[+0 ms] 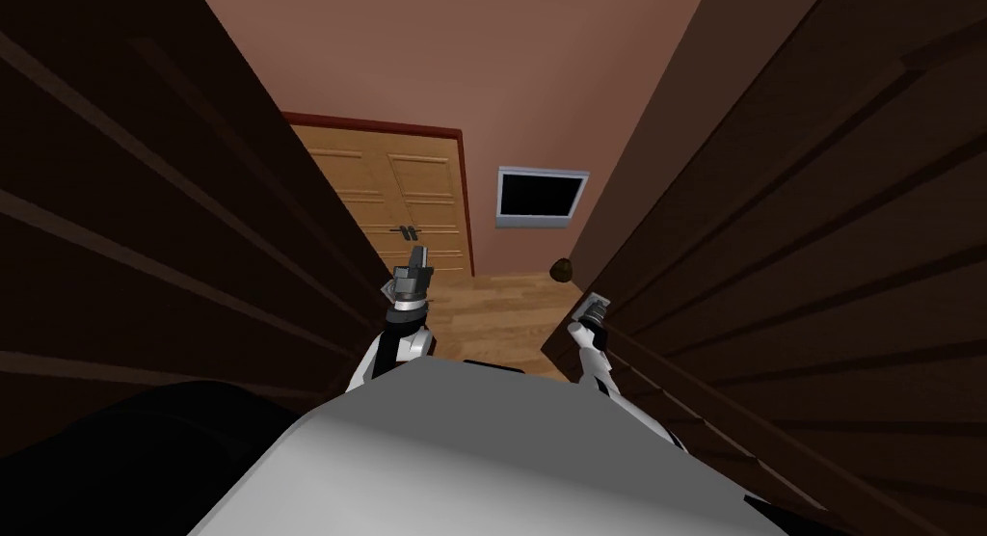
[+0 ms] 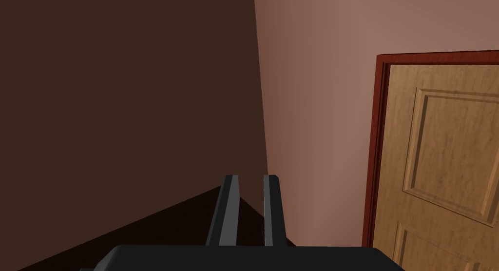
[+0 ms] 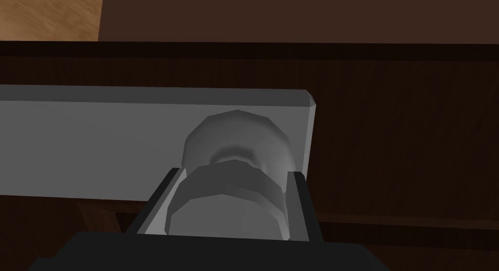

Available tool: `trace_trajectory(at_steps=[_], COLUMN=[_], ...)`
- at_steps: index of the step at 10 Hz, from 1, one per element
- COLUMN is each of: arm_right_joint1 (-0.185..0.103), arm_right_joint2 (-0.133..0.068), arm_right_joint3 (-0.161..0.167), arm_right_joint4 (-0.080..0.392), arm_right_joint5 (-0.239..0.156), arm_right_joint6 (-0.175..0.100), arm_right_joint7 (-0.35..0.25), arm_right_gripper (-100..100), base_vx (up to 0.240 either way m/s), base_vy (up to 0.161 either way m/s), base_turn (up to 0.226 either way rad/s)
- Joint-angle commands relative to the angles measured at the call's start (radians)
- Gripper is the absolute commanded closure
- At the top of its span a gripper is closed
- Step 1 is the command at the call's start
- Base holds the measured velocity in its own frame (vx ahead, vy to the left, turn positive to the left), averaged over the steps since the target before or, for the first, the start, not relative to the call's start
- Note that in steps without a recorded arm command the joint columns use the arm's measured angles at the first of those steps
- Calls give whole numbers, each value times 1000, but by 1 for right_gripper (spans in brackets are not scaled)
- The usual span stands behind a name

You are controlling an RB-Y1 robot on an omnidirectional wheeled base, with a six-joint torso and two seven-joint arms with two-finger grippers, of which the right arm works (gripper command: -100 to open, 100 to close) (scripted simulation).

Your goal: Push the door open

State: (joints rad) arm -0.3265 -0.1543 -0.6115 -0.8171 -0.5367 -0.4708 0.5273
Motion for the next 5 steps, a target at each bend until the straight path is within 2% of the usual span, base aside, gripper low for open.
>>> trace_trajectory(at_steps=[1, 2, 3, 5], arm_right_joint1=[-3, -2, 9, 11], arm_right_joint2=[-5, -6, 3, -1], arm_right_joint3=[-24, -34, -30, -65], arm_right_joint4=[-2, -2, -15, -23], arm_right_joint5=[-11, -16, -14, -32], arm_right_joint6=[-2, -3, 6, -2], arm_right_joint7=[18, 24, 22, 47], arm_right_gripper=[100, 100, 100, 100], base_vx=[225, 208, 86, 161], base_vy=[-9, -32, -22, -23], base_turn=[-49, -41, -25, -31])
